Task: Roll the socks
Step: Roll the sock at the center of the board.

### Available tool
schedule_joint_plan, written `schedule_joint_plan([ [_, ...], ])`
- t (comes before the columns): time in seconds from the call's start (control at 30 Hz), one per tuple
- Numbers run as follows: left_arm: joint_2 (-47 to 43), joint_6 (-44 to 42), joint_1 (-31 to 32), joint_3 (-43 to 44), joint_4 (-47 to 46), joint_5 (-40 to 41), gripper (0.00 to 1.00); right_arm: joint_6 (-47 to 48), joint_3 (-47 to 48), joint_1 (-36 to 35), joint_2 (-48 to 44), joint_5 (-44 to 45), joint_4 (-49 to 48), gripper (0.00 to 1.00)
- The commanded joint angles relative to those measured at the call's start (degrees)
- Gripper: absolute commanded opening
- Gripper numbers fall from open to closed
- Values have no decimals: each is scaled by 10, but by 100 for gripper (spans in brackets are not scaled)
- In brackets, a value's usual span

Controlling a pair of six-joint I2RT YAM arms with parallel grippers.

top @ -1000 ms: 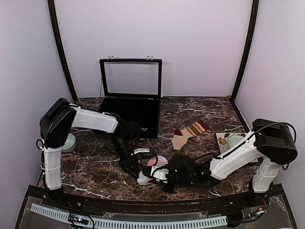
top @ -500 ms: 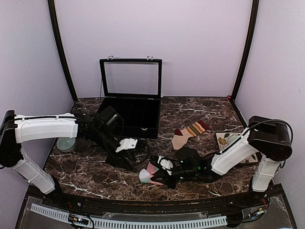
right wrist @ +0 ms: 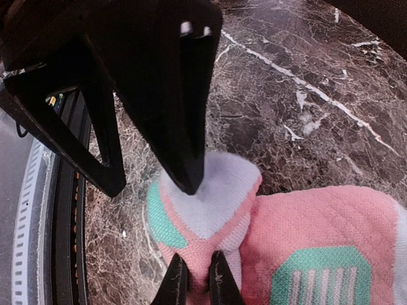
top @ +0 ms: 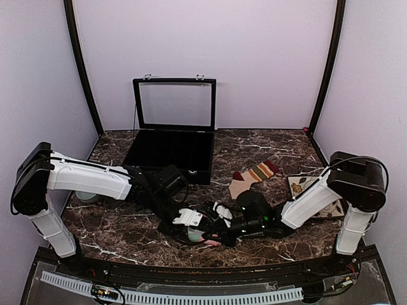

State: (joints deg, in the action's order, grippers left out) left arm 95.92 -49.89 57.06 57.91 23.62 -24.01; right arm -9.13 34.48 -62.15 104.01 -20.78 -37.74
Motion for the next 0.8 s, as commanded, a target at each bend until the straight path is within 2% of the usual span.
schedule_joint_plan([
  [0.0, -7, 5, 10, -4, -49, 16, 50, -8, -23, 14, 41, 17, 140, 0],
  [0.53, 82, -17, 33, 6, -82, 90, 53, -27, -23, 34, 45, -17, 134, 0],
  [0.6, 91, -23, 33, 6, -83, 94, 44, -28, -20, 34, 45, -21, 135, 0],
  [0.63, 96, -26, 33, 6, -83, 95, 34, -29, -20, 34, 45, -21, 134, 0],
  [0.7, 109, -22, 33, 12, -78, 101, 6, -31, -22, 35, 42, -18, 131, 0],
  [0.73, 114, -18, 33, 15, -73, 102, 0, -34, -25, 35, 38, -16, 127, 1],
  [0.77, 118, -14, 33, 18, -68, 99, 0, -35, -27, 35, 33, -15, 121, 1],
])
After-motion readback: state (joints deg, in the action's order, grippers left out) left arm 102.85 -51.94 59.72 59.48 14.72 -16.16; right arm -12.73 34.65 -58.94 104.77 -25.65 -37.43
